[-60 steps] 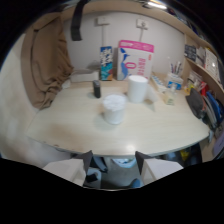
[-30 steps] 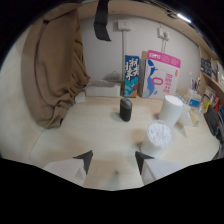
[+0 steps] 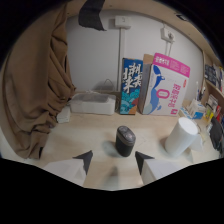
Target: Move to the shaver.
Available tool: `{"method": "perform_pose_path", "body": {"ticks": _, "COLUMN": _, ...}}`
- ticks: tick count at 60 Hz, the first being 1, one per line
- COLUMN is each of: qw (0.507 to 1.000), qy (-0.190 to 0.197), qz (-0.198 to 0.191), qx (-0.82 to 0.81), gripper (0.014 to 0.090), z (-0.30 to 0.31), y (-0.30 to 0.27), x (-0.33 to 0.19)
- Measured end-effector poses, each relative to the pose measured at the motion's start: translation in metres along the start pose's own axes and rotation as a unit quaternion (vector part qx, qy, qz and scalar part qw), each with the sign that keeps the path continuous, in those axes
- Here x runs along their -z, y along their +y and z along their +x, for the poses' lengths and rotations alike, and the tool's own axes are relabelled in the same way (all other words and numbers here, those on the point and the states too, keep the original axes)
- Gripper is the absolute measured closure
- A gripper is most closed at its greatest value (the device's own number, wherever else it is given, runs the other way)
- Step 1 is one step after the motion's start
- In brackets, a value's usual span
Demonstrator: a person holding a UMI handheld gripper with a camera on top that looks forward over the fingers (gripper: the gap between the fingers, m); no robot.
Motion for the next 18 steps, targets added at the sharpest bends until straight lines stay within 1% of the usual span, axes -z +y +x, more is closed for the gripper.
{"method": "perform_pose_path", "body": {"ticks": 18, "qw": 1.0, "qy": -0.002, "qz": -0.009, "qx": -0.008, "gripper": 0.0179, "z": -0.0012, "y": 0.0028, "x": -0.0044}}
